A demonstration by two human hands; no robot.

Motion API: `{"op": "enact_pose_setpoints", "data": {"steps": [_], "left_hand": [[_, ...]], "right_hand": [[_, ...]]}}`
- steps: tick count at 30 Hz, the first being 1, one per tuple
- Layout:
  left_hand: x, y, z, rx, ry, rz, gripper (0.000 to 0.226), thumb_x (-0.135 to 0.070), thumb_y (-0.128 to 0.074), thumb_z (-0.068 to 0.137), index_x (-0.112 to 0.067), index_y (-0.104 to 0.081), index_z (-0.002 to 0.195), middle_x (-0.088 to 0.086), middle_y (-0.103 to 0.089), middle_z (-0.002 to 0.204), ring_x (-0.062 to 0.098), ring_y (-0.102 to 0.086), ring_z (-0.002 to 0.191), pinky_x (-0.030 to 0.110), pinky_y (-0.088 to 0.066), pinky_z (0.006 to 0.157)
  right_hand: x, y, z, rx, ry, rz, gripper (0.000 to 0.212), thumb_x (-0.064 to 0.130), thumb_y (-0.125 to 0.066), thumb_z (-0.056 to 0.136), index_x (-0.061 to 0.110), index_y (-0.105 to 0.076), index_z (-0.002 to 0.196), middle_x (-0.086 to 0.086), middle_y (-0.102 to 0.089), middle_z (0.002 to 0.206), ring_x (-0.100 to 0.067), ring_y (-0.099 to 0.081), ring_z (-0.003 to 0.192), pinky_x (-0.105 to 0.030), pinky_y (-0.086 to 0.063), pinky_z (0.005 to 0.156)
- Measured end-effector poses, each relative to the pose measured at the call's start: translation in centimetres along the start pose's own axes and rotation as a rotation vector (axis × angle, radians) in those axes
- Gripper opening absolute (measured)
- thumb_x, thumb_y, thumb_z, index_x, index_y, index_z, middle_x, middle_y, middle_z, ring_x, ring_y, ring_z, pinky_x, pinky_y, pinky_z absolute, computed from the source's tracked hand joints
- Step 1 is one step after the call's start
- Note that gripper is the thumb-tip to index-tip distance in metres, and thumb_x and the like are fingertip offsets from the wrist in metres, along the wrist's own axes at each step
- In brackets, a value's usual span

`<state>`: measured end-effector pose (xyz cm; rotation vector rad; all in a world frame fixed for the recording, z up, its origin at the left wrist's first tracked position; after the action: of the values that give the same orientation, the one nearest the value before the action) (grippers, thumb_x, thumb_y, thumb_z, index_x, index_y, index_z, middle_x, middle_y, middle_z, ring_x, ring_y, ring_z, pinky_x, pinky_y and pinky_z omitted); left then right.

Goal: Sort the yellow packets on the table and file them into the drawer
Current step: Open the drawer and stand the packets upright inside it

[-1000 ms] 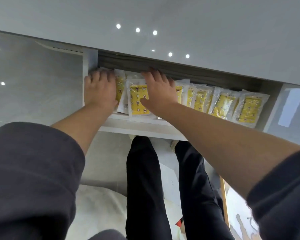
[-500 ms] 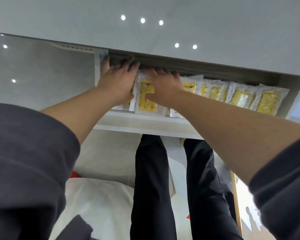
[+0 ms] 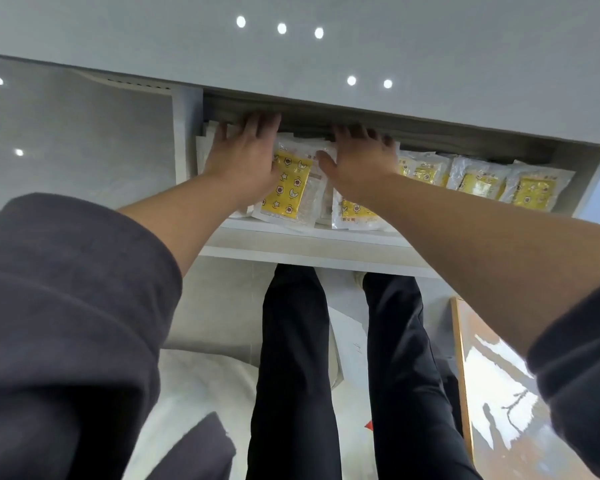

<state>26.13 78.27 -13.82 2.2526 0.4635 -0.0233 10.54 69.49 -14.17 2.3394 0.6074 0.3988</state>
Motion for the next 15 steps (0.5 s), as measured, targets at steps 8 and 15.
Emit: {"op": "enact_pose_setpoints", "data": {"steps": [8, 15], "left_hand": [[-2.3, 0.5, 1.4, 0.04, 0.092, -0.058, 0.042, -0.028, -0.041, 0.094, -0.013, -0.045, 0.134, 0.016, -0.052, 0.133, 0.037, -0.045, 0.124, 0.051, -0.031, 0.108], [-4.1, 1.8, 1.9, 0.043, 0.1, 0.01, 0.043, -0.029, -0.043, 0.096, -0.014, -0.045, 0.136, 0.017, -0.063, 0.113, 0.036, -0.059, 0.102, 0.041, -0.044, 0.088]], "right_hand": [[-2.4, -0.2, 0.0, 0.037, 0.022, -0.016, 0.061, 0.059, -0.021, 0.099, 0.022, -0.033, 0.147, -0.008, -0.041, 0.149, -0.032, -0.034, 0.14, -0.054, -0.021, 0.116], [-4.3, -0.7, -1.0, 0.063, 0.079, 0.019, 0.059, 0.057, -0.024, 0.099, 0.021, -0.036, 0.144, -0.009, -0.046, 0.145, -0.031, -0.038, 0.137, -0.053, -0.02, 0.117]]}}
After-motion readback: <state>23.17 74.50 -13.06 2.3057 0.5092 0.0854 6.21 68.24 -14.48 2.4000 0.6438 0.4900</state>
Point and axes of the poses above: each hand's wrist, its own z-axis towards the middle knuckle, its own y-axis out of the back of the hand, x = y × z, the point moved 2 cm from there along z, towards the middle knuckle
